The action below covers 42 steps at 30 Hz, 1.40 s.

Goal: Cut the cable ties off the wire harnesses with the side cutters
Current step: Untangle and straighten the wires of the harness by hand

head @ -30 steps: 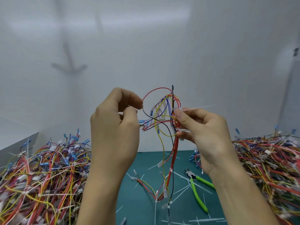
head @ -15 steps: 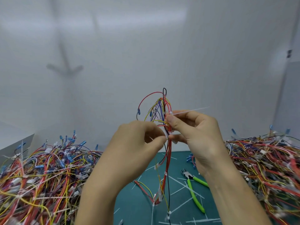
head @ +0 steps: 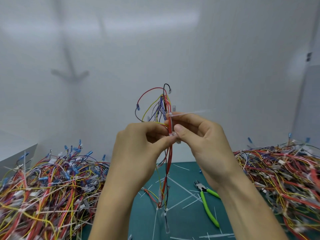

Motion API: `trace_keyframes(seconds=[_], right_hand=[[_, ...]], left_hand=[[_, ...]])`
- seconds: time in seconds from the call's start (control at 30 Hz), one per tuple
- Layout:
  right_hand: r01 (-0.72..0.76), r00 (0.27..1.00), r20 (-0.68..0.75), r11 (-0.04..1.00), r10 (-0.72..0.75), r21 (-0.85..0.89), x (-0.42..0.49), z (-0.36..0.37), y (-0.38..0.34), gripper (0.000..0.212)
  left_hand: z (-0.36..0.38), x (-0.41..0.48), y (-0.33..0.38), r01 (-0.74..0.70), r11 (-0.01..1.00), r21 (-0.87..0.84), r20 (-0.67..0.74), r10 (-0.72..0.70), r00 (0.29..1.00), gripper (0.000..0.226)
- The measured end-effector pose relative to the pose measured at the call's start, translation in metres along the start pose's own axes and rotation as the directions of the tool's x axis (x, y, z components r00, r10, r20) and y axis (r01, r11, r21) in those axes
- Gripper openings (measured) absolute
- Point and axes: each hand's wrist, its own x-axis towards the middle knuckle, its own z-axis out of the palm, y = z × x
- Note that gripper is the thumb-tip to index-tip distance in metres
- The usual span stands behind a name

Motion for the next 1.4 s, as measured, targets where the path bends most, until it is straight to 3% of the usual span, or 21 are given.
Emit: trace_keyframes(seconds=[0.13,0.3,0.47,0.67,0.87,1.07,1.27,1.4], right_hand=[[-0.002,0.999,0.032,0.999,0.003,-0.033,0.0,0.003,-0.001,0.021],[-0.046,0.994,0.093,0.998,0.049,-0.032,0.0,0.003,-0.002,0.039],[-0.035,0.991,0.128,0.999,0.034,0.007,-0.002,-0.001,-0.008,0.025],[-0.068,0.993,0.079,0.972,0.088,-0.225,-0.001,0.0,-0.004,0.016],[-0.157,0.985,0.029,0.955,0.169,-0.253,-0.002,-0.002,-0.002,0.009],[-0.224,0.945,0.161,0.922,0.285,-0.315,-0.004,0.0,-0.002,0.004],[-0.176,0.97,0.117,0.948,0.213,-0.266,-0.005,0.002,-0.002,0.011],[-0.184,0.982,0.029,0.977,0.188,-0.107,-0.003,0.005,-0.001,0.017]], left_hand=[[0.002,0.001,-0.003,0.016,1.0,-0.019,-0.056,-0.017,0.998,0.008],[0.004,0.001,-0.004,0.029,0.999,-0.031,-0.108,-0.033,0.994,0.008],[0.003,0.005,-0.011,0.077,0.99,-0.121,-0.169,-0.097,0.981,0.004],[-0.001,0.005,-0.013,0.128,0.932,-0.34,-0.191,-0.202,0.961,0.005],[-0.005,0.005,-0.011,0.119,0.851,-0.511,-0.198,-0.252,0.947,0.008],[-0.004,0.005,-0.007,0.112,0.833,-0.542,-0.209,-0.262,0.942,0.01],[-0.006,0.003,-0.003,0.078,0.841,-0.536,-0.161,-0.193,0.968,0.014],[-0.007,0.004,-0.002,0.053,0.874,-0.482,-0.13,-0.132,0.983,0.016]])
